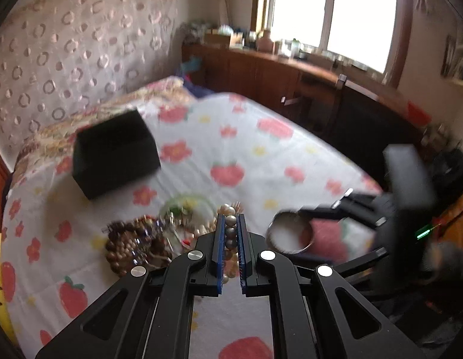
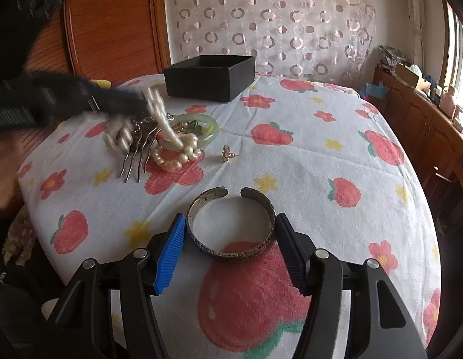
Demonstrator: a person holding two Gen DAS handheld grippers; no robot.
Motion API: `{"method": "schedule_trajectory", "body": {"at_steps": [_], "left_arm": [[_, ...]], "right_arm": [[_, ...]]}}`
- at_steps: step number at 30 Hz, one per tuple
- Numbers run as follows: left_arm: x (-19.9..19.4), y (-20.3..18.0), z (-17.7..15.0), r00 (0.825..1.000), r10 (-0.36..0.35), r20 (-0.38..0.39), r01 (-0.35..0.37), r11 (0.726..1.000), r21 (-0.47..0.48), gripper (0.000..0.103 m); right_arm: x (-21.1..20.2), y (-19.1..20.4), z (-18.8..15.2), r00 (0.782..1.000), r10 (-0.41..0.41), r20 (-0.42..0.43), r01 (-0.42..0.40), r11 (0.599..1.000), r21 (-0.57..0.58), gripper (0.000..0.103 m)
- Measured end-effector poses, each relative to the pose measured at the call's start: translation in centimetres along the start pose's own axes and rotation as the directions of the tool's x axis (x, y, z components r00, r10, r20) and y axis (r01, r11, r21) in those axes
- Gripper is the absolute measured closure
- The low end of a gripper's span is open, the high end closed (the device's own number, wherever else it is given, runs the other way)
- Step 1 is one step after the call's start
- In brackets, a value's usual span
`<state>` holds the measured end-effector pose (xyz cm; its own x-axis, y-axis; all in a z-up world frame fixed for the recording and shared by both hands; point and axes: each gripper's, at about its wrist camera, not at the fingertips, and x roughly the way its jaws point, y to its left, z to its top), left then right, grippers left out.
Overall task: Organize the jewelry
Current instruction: 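Lift the pearls with the left tool toward the box while the right carries the cuff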
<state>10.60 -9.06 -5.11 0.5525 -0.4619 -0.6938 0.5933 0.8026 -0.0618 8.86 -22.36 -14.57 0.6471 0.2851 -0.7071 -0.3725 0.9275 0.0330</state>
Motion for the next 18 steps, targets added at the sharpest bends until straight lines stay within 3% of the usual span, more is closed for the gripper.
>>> {"method": "schedule_trajectory", "body": {"at_steps": [5, 18], "left_arm": [[-3.5, -0.1, 1.9, 0.996, -0.009, 0.085, 0.008, 1.000, 0.004, 0.097], [-7.9, 2.0, 5.3, 0.978, 0.048, 0.202, -0.044, 0.999, -0.022, 0.097]], "right_arm": [[0.1, 0.0, 0.1, 1.000, -0.003, 0.004, 0.003, 1.000, -0.003, 0.039], [-1.4, 0.3, 1.5, 0.997, 0.054, 0.052, -0.054, 0.999, 0.002, 0.040]]}}
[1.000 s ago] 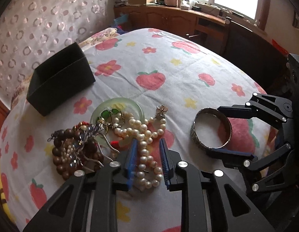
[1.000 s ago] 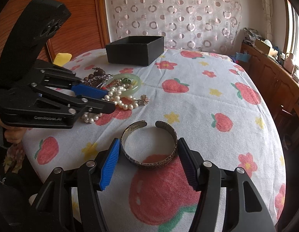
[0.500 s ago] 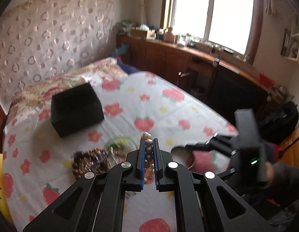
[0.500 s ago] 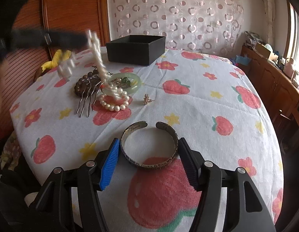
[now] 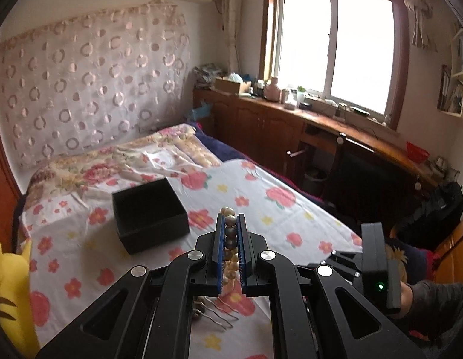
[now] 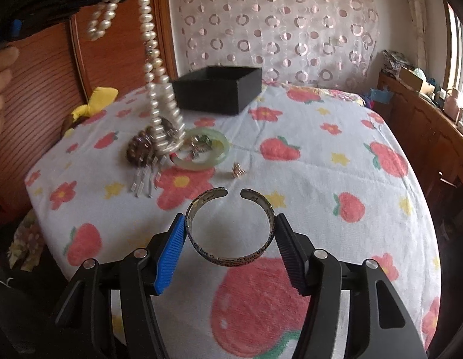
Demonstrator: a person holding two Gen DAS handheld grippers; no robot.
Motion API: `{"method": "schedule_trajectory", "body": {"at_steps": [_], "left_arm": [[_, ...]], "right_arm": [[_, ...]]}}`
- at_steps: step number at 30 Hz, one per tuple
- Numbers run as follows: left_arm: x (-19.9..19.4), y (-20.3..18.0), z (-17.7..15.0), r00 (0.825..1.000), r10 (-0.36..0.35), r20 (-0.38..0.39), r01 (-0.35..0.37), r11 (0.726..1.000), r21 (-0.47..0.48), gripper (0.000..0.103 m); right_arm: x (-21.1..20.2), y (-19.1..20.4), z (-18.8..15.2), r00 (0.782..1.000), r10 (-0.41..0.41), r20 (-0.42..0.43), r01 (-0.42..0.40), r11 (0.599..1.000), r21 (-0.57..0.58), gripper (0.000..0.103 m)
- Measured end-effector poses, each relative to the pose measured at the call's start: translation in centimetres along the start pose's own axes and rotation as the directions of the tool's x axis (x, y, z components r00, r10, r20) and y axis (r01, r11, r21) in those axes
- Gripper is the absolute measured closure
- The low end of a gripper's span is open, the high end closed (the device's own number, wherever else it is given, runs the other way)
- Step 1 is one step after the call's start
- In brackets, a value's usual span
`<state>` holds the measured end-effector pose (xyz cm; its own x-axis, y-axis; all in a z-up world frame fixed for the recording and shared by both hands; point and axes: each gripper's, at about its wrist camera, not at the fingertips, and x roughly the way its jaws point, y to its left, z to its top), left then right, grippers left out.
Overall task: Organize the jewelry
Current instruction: 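Lift the pearls with the left tool toward the box while the right carries the cuff, then lower pearls and cuff into the black box and open both tools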
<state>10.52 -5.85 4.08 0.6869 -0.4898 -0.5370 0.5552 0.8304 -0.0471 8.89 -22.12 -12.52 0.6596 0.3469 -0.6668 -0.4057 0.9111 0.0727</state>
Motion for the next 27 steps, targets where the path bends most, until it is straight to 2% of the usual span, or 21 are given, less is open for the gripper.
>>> {"method": "schedule_trajectory", "body": {"at_steps": [8, 15, 21, 27], "left_arm": [[-0.5, 2.1, 3.9, 0.997, 0.057, 0.054, -0.058, 0.998, 0.011, 0.097], [2.2, 5.7, 7.3, 0.992, 0.110, 0.066, -0.110, 0.994, 0.006, 0.096], [7.3, 9.7, 8.1, 0.989, 0.145, 0.014, -0.145, 0.989, -0.020, 0.096], [13.0, 13.9, 6.0, 0.985, 0.153, -0.080, -0.159, 0.985, -0.067, 0.096]], "right_arm": [[-1.2, 0.0, 4.0, 0.998, 0.006, 0.058, -0.004, 0.999, -0.041, 0.040], [-0.3, -1.3, 8.9, 0.995, 0.009, 0.104, -0.002, 0.997, -0.073, 0.040], [1.4, -2.4, 12.6, 0.993, 0.027, 0.119, -0.017, 0.996, -0.087, 0.040], [4.9, -3.1, 16.3, 0.992, 0.054, 0.117, -0.041, 0.993, -0.110, 0.040]]}}
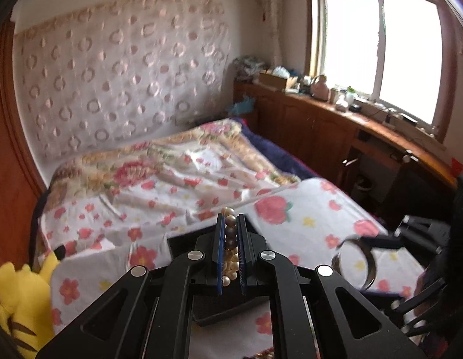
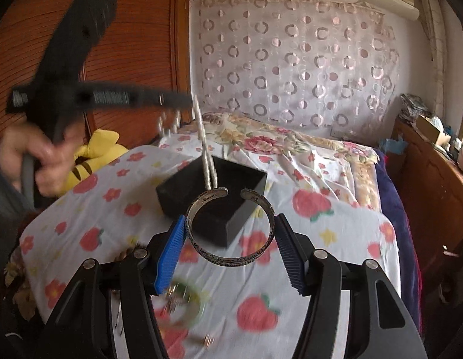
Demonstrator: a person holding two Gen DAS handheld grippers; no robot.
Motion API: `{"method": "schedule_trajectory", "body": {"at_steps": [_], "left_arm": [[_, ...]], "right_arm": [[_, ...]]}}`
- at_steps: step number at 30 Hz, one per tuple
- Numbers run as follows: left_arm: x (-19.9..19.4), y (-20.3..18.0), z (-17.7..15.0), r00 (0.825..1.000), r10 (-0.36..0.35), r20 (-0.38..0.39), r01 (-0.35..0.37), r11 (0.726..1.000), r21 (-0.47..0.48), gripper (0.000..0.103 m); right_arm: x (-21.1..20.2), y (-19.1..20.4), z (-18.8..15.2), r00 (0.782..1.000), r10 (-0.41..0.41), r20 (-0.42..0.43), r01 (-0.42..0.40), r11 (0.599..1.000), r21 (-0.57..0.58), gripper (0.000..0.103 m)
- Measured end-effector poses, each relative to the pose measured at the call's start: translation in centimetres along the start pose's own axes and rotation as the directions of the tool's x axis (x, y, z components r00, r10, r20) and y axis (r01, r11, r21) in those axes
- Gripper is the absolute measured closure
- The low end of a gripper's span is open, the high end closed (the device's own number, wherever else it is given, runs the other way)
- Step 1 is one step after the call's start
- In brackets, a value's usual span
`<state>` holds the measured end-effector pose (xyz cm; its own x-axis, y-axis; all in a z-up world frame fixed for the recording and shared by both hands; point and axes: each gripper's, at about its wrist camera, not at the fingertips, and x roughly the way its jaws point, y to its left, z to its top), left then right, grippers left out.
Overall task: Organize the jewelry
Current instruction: 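Lower pearls and cuff into the black box and open both tools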
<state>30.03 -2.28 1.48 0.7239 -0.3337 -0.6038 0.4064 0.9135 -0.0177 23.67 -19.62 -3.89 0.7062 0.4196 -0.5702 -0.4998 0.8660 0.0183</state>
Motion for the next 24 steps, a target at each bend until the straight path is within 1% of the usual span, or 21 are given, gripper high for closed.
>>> {"method": "schedule_trajectory", "body": {"at_steps": [3, 7, 10, 12, 14, 16, 18, 20, 22, 23, 24], "left_arm": [[2.7, 1.4, -1.3, 0.999, -0.002, -0.044, 0.001, 1.000, -0.022, 0.096], [4.9, 2.8, -3.3, 0.996, -0.006, -0.086, 0.002, 0.999, -0.048, 0.096], [5.6, 3.4, -4.3, 0.995, -0.013, -0.101, 0.008, 0.998, -0.057, 0.096], [5.7, 3.7, -4.7, 0.995, -0.020, -0.097, 0.013, 0.998, -0.066, 0.096], [5.4, 4.0, -5.1, 0.996, -0.021, -0.091, 0.014, 0.997, -0.071, 0.093], [4.8, 4.4, -5.3, 0.997, -0.015, -0.080, 0.009, 0.997, -0.077, 0.087], [4.2, 4.6, -5.4, 0.998, -0.010, -0.066, 0.005, 0.996, -0.088, 0.073], [3.5, 5.0, -5.6, 0.999, -0.005, -0.052, 0.000, 0.995, -0.097, 0.070], [2.7, 5.4, -5.8, 0.999, 0.008, -0.044, -0.013, 0.994, -0.105, 0.062], [2.4, 5.5, -5.9, 0.999, 0.018, -0.041, -0.022, 0.994, -0.109, 0.054], [2.0, 5.7, -6.1, 0.999, 0.029, -0.038, -0.033, 0.993, -0.114, 0.049]], "right_arm": [[2.4, -0.5, 1.1, 1.000, 0.009, -0.016, -0.009, 1.000, -0.012, 0.040], [5.4, -0.9, 2.0, 0.999, 0.021, -0.042, -0.022, 0.999, -0.026, 0.040], [7.5, -1.0, 2.3, 0.998, 0.032, -0.059, -0.034, 0.999, -0.028, 0.040], [8.8, -1.0, 2.5, 0.997, 0.048, -0.068, -0.050, 0.998, -0.027, 0.040], [9.8, -0.8, 2.7, 0.996, 0.054, -0.075, -0.057, 0.998, -0.034, 0.040], [10.7, -0.6, 2.8, 0.995, 0.055, -0.083, -0.059, 0.997, -0.039, 0.040], [11.6, -0.6, 3.0, 0.994, 0.062, -0.095, -0.067, 0.997, -0.042, 0.040], [12.2, -0.3, 3.1, 0.993, 0.065, -0.104, -0.070, 0.996, -0.052, 0.040], [12.8, -0.1, 3.1, 0.992, 0.061, -0.113, -0.068, 0.996, -0.060, 0.040], [13.1, -0.2, 3.2, 0.991, 0.057, -0.118, -0.064, 0.996, -0.062, 0.040], [13.5, -0.3, 3.4, 0.991, 0.052, -0.121, -0.060, 0.996, -0.065, 0.039]]}}
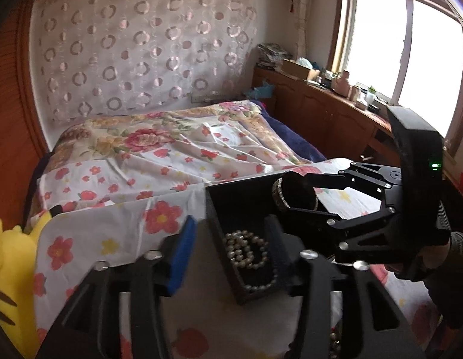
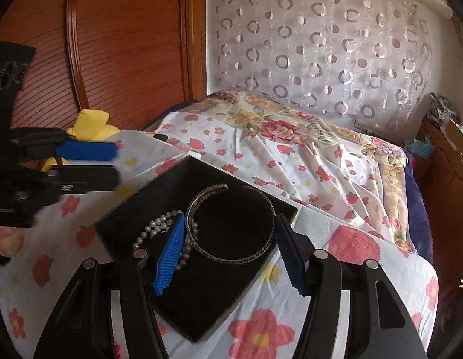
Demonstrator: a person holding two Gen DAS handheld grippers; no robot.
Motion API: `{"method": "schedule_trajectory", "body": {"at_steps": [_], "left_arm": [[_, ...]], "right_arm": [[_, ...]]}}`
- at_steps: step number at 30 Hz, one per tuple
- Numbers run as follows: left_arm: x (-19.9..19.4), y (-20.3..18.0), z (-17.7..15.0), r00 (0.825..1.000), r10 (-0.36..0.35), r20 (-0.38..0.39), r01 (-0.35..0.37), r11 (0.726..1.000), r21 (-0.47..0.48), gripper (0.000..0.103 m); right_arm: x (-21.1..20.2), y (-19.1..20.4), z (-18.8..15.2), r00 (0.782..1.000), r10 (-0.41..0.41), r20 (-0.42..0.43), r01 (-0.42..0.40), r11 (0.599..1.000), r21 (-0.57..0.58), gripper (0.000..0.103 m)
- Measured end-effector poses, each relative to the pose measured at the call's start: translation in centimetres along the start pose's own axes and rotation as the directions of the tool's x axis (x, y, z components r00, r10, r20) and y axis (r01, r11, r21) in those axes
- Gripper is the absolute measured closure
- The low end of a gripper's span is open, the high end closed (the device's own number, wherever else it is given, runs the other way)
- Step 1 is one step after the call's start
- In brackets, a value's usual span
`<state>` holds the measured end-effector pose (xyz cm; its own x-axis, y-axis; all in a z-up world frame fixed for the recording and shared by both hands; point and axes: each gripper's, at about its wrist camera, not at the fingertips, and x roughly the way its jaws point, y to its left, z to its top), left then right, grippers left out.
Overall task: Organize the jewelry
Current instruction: 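Lower pearls and cuff into the black box and open both tools, then grasp the small gold earring with the right tool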
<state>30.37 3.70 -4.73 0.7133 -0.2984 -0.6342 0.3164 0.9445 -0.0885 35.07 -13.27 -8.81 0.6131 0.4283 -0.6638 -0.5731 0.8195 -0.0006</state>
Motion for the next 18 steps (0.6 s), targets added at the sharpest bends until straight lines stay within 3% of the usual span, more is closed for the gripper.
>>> {"method": "schedule_trajectory", "body": {"at_steps": [3, 10, 18], "left_arm": [[-0.8, 0.4, -0.6, 1.000, 0.015, 0.007, -0.014, 1.000, -0.015, 0.037], [-2.2, 0.5, -3.0, 1.000, 0.028, -0.009, -0.029, 0.999, -0.041, 0.032], [-4.8, -1.2, -6.9, 1.000, 0.016, -0.004, -0.017, 0.997, -0.078, 0.014]], "right_arm": [[0.1, 0.2, 0.1, 1.000, -0.009, 0.011, 0.009, 1.000, -0.010, 0.037], [-2.8, -0.2, -0.4, 0.999, -0.019, 0.039, 0.019, 1.000, 0.011, 0.035], [-8.9, -0.2, -5.4, 1.000, -0.021, 0.015, 0.020, 0.997, 0.073, 0.036]]}}
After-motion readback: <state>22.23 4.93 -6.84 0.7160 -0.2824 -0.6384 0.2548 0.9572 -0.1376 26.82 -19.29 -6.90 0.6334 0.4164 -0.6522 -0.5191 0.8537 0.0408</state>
